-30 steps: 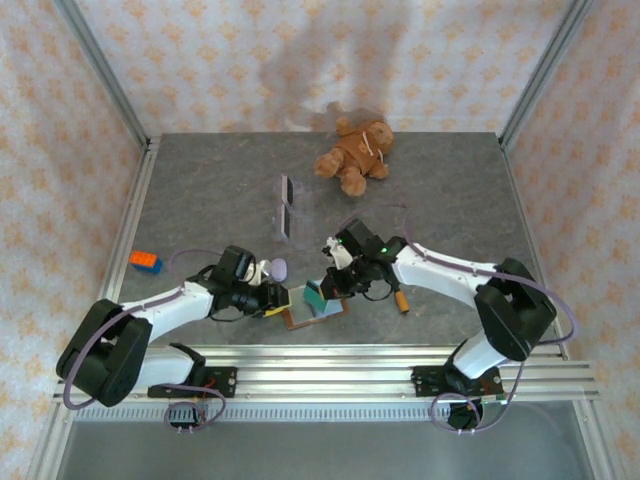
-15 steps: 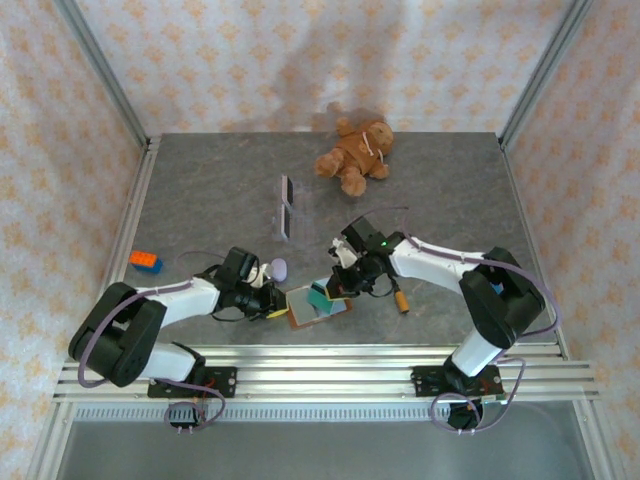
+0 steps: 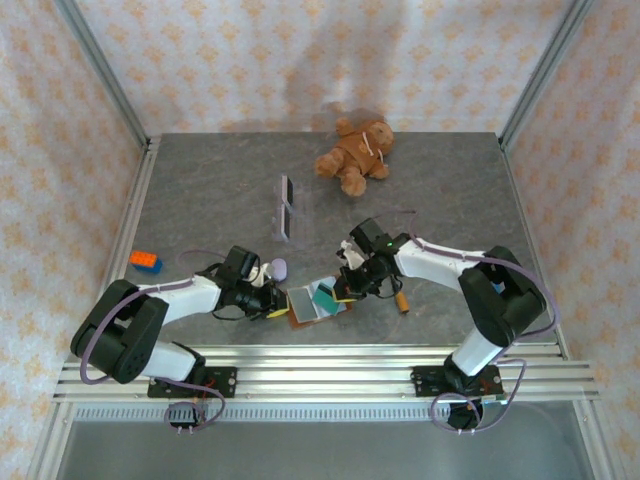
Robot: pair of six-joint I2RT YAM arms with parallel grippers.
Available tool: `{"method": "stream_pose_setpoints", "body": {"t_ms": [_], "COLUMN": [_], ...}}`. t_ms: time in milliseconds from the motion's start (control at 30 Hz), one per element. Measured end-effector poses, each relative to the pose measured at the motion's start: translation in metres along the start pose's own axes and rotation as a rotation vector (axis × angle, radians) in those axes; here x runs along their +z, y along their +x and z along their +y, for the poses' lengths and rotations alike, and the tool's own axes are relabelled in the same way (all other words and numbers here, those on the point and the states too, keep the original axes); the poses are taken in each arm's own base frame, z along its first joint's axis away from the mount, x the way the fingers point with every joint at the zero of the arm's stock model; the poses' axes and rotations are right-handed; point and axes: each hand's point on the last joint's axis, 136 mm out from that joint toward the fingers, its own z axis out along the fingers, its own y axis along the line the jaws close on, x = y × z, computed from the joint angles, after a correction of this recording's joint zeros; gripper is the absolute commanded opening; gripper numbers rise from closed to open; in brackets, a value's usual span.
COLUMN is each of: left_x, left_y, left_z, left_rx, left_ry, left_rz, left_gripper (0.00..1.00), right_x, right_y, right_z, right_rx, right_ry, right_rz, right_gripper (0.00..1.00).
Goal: Put the credit cards into the card holder
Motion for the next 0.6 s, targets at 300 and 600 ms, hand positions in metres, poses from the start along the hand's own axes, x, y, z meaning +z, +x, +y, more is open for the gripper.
{"method": "stream_pose_setpoints", "body": {"t_ms": [300, 600], "left_x": [0.0001, 0.0000], "left_y": [-0.0001, 0.0002], "left_z": [0.0002, 0.0004], "left_rx": [-0.001, -0.002], "left_ry": [-0.002, -0.003], "left_rz": [0.001, 0.002], "left_gripper": [0.16, 0.16], "right_x": [-0.0003, 0.0001], "right_y": [0.0007, 0.0019], "right_z": [0.0070, 0.0075], "right_rx": [-0.031, -0.047], "right_ry": [-0.047, -0.076], "right_rz": [0.010, 0.012], "right_gripper": [0.00, 0.00]}}
